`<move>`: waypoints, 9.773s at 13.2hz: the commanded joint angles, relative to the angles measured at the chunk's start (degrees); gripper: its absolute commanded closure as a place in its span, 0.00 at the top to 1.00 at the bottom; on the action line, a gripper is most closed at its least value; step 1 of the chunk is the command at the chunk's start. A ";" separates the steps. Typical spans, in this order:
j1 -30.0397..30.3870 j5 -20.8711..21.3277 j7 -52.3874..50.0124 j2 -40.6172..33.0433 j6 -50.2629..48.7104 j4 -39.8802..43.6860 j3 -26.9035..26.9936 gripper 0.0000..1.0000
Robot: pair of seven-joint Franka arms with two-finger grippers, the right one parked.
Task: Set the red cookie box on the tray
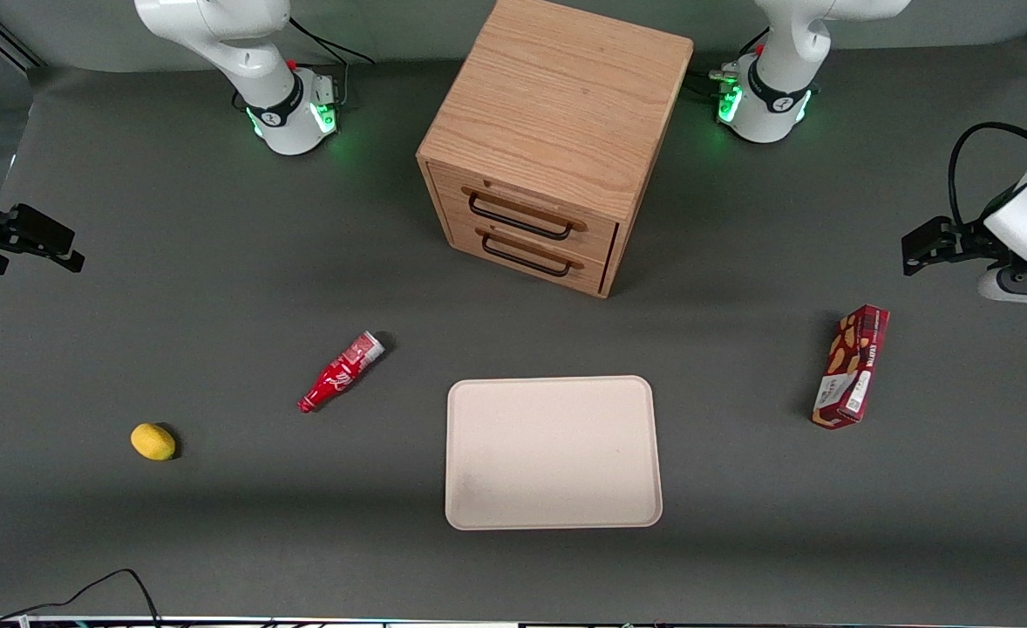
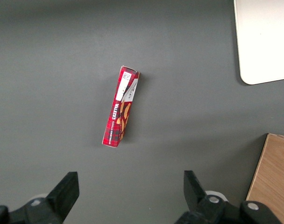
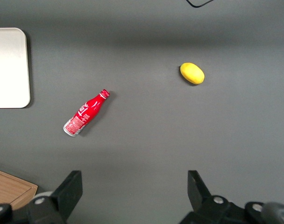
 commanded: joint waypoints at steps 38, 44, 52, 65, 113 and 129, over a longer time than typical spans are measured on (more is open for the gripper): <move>-0.14 -5.05 17.97 19.72 56.90 -29.18 7.07 0.98; -0.49 -11.64 22.71 19.81 57.17 -29.62 6.98 0.44; -0.75 -11.73 22.63 19.20 56.55 -29.62 6.98 0.00; -1.81 -8.57 14.45 10.76 -9.85 12.43 7.15 0.00; -13.94 3.65 -34.77 53.15 17.39 40.95 -11.21 1.00; -5.15 1.63 -8.07 -4.08 12.63 -15.38 3.09 1.00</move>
